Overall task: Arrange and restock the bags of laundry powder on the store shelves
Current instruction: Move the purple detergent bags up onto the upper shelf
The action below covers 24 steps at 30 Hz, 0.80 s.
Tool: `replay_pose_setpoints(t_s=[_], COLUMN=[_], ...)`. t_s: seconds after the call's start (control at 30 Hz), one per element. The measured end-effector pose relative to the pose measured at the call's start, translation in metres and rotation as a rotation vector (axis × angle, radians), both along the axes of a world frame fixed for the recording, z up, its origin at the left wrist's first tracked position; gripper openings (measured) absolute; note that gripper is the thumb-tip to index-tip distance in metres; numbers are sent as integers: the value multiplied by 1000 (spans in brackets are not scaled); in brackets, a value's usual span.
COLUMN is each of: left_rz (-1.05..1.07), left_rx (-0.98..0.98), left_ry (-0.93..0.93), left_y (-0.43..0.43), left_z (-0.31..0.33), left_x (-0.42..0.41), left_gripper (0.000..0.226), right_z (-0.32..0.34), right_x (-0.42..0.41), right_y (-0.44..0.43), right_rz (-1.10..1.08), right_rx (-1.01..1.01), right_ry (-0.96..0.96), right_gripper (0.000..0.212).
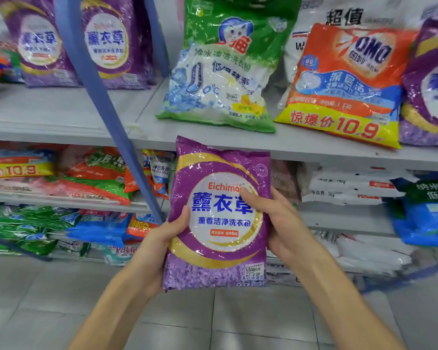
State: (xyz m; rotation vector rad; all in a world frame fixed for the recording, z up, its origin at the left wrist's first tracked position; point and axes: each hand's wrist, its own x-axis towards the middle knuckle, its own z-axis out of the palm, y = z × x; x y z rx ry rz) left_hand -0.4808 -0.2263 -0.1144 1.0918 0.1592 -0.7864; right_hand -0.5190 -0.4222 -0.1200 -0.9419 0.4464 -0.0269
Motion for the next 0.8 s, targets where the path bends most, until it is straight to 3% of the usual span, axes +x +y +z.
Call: replay_pose_setpoints(t_s=[0.2,0.5,0.6,0.8], left_rz=[96,228,243,223], left_rx=[113,107,111,91], left_ry=[-209,-285,-320,-368], left_y=[73,218,257,308], left_z=[43,78,90,95], left_x=[28,89,116,164], left_gripper=[54,51,40,47], right_z=[53,103,117,125], right_x=[42,113,140,186], right_y=[75,218,259,317], right_rz=[60,151,130,68], right_rx=[-32,-87,-132,-215], right_ry=[-94,-241,-260,-216], right_gripper=[47,36,30,43])
